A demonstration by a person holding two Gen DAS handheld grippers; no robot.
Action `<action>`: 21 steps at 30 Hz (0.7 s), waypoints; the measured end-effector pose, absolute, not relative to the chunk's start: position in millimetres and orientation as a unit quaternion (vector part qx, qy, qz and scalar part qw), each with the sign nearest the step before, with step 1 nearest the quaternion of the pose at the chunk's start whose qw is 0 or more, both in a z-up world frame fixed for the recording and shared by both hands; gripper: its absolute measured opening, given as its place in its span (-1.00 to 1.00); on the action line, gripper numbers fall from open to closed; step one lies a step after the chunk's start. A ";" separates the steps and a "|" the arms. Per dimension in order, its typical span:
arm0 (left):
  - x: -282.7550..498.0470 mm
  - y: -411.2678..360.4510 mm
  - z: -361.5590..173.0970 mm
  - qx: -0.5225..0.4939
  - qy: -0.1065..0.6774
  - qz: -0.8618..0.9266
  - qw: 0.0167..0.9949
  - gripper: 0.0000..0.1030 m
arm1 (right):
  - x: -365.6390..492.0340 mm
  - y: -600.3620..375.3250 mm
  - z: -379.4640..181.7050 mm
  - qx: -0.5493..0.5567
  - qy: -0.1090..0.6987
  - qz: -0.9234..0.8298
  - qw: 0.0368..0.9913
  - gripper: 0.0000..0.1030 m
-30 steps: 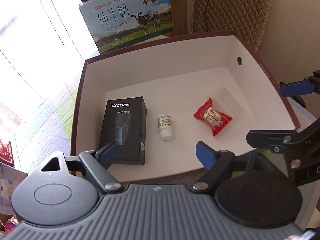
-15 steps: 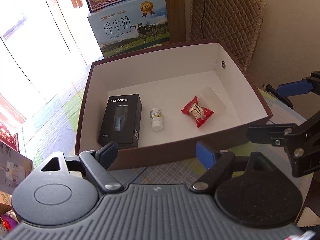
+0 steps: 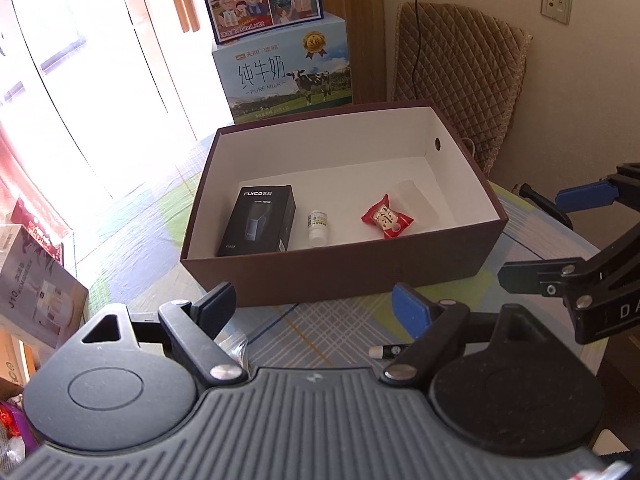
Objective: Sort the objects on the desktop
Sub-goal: 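Withdraw both tools from the brown box back over the remaining items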
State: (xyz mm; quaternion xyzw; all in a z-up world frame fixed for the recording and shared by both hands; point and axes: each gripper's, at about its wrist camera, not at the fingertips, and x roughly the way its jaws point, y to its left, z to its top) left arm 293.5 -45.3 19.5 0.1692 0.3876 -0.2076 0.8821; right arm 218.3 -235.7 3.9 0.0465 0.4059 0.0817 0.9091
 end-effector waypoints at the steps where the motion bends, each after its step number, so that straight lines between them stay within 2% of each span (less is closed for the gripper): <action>1: 290.0 -43.8 20.5 0.167 0.387 -0.207 0.883 0.61 | 214.9 -234.8 3.7 0.044 0.406 0.083 0.909 0.96; 21: 233.6 -28.4 9.6 0.151 0.405 -0.188 0.882 0.61 | 172.9 -224.0 -9.0 0.037 0.430 0.109 0.896 0.96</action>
